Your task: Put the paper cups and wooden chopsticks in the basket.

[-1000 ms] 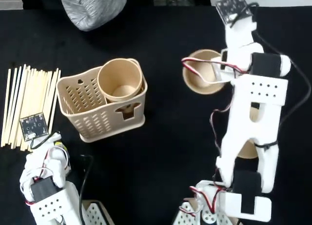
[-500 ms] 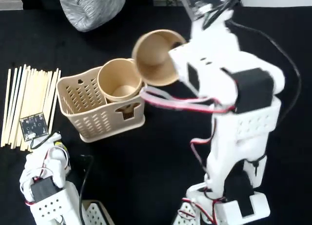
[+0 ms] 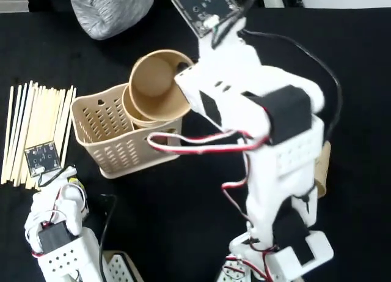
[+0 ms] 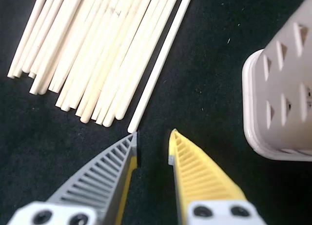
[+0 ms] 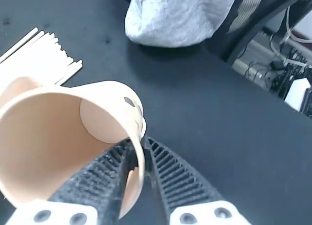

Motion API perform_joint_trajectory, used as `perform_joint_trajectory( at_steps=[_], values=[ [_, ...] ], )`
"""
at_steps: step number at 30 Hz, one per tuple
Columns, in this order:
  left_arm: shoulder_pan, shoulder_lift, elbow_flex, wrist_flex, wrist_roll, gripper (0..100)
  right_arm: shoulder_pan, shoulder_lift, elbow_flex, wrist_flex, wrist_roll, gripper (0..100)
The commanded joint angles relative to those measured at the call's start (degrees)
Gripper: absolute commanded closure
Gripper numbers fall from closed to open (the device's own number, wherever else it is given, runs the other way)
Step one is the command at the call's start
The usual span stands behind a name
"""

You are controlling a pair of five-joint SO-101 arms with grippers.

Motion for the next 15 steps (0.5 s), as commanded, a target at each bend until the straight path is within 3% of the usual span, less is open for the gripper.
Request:
perform_joint_trajectory(
  at_steps=[1, 15],
  values=[
    [0.4, -0.3, 0.0, -1.1, -0.4, 88, -0.7, 2.9, -0.3, 0.7, -0.3, 98.7],
    [0.4, -0.3, 0.0, -1.1, -0.4, 88, -0.9, 8.6, -0.2, 1.9, -0.1, 98.1]
  ],
)
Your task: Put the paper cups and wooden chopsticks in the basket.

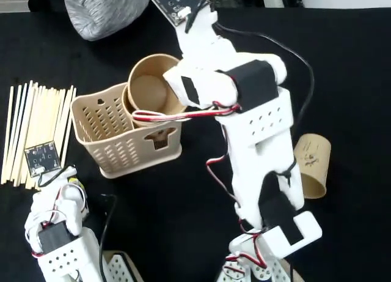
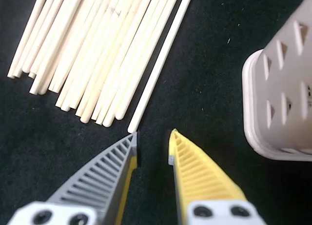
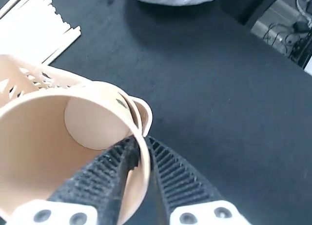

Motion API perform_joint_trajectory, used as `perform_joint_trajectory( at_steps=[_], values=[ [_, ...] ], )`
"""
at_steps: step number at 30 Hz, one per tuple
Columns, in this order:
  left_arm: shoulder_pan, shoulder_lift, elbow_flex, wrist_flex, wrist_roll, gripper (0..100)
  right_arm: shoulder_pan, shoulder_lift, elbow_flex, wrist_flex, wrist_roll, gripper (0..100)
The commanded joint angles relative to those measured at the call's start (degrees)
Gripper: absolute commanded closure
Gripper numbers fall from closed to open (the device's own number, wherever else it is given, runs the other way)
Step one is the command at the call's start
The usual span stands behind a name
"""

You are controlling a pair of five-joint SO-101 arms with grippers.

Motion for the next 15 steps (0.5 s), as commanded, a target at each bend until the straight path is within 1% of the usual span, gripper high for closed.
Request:
perform_joint_trajectory(
  at_steps=[1, 5, 8, 13, 15],
  values=[
    [0.4, -0.3, 0.0, -1.1, -0.4, 88, -0.7, -0.6, -0.1, 1.8, -0.2, 96.3],
    [0.4, -0.3, 0.0, -1.1, -0.4, 88, -3.2, -1.8, 1.7, 1.7, -0.2, 83.2],
    [0.4, -0.3, 0.0, -1.1, -0.4, 88, -4.8, -2.3, 1.2, 1.5, 0.0, 77.6],
    [0.4, -0.3, 0.0, -1.1, -0.4, 88, -5.7, -2.0, -2.0, 0.3, 0.0, 79.3],
    [0.4, -0.3, 0.0, -1.1, -0.4, 88, -5.7, -2.2, -2.7, 0.4, 0.0, 83.2]
  ],
)
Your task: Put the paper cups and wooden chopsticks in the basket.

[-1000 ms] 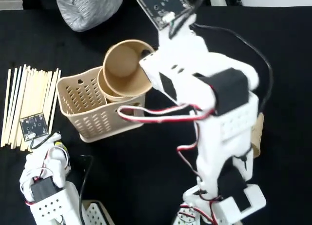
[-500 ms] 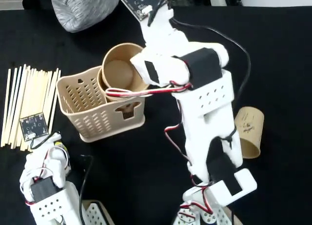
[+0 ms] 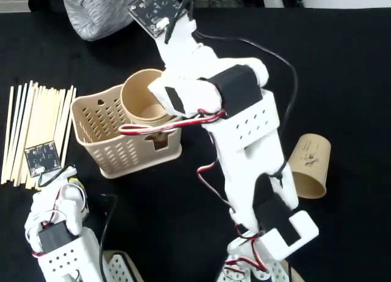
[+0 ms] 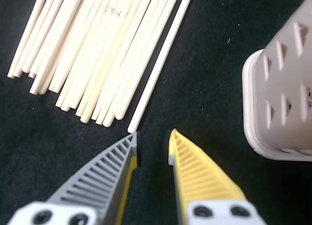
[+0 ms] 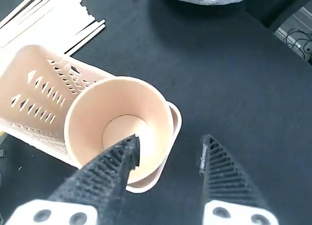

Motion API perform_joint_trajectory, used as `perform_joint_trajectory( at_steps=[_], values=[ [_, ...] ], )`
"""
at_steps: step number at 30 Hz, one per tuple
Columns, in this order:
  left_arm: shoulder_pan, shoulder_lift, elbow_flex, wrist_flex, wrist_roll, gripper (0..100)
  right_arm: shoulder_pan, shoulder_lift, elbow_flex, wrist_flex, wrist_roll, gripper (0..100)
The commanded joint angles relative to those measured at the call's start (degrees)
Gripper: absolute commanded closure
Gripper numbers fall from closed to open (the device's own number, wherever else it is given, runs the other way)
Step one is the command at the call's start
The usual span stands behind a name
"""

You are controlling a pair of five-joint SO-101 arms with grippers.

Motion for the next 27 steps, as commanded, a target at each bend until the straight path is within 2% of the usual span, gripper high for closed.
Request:
perform_joint_trajectory(
  at_steps=[1, 3, 5, 14, 17, 22, 27],
  values=[
    [0.4, -0.3, 0.0, -1.1, -0.4, 88, -0.8, -2.2, -4.5, 0.4, -0.2, 87.6],
    [0.4, -0.3, 0.0, -1.1, -0.4, 88, -0.8, -2.2, -4.5, 0.7, -0.4, 99.2],
    [0.4, -0.3, 0.0, -1.1, -0.4, 88, -0.8, -2.2, -3.7, 0.8, -0.2, 96.6],
    [0.4, -0.3, 0.0, -1.1, -0.4, 88, -0.9, -2.4, 5.6, -1.8, 0.1, 98.8],
    [0.4, -0.3, 0.0, -1.1, -0.4, 88, -1.4, -5.5, 11.0, -4.8, 2.2, 98.8],
    [0.4, -0.3, 0.0, -1.1, -0.4, 88, -4.3, -18.8, 29.8, -15.6, 3.8, 98.8],
    [0.4, -0.3, 0.0, -1.1, -0.4, 88, -2.8, -31.3, 57.8, -37.5, 6.0, 98.8]
  ],
)
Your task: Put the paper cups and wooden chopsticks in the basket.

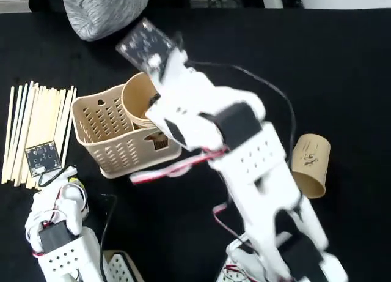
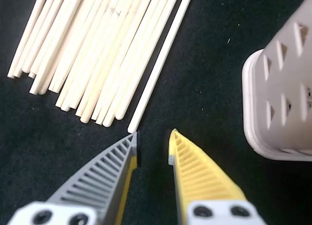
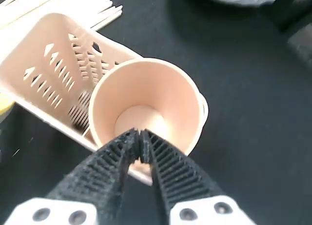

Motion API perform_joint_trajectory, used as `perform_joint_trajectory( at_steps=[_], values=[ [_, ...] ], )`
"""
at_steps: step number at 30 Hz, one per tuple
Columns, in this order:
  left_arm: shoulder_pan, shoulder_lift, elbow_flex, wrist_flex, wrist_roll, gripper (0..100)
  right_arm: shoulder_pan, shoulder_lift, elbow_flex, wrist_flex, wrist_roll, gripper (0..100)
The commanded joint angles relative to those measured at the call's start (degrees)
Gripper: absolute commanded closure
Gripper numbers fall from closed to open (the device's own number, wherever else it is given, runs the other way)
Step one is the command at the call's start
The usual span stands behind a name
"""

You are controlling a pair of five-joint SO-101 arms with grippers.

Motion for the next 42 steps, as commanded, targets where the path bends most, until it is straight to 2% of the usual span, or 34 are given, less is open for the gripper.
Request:
perform_joint_trajectory(
  at_steps=[1, 5, 10, 16, 22, 26, 29, 33, 38, 42],
  values=[
    [0.4, -0.3, 0.0, -1.1, -0.4, 88, 1.4, -11.3, 25.6, -21.3, 1.7, 98.8],
    [0.4, -0.3, 0.0, -1.1, -0.4, 88, 4.2, -13.1, 39.5, -33.4, 1.7, 98.8],
    [0.4, -0.3, 0.0, -1.1, -0.4, 88, 4.6, -13.5, 40.2, -34.6, 3.3, 98.8],
    [0.4, -0.3, 0.0, -1.1, -0.4, 88, 4.2, -13.1, 29.0, -29.1, 3.3, 98.7],
    [0.4, -0.3, 0.0, -1.1, -0.4, 88, 1.9, -13.1, 12.4, -17.1, 3.2, 98.7],
    [0.4, -0.3, 0.0, -1.1, -0.4, 88, 2.9, -13.1, 1.8, -8.1, 2.0, 98.7],
    [0.4, -0.3, 0.0, -1.1, -0.4, 88, 6.2, -13.2, -3.2, -1.9, 2.2, 98.6],
    [0.4, -0.3, 0.0, -1.1, -0.4, 88, 12.6, -13.6, -4.9, 7.7, 8.2, 95.1],
    [0.4, -0.3, 0.0, -1.1, -0.4, 88, 21.2, -14.1, -2.2, 20.4, 20.1, 88.2],
    [0.4, -0.3, 0.0, -1.1, -0.4, 88, 30.1, -21.0, 5.8, 22.2, 28.7, 83.0]
  ],
)
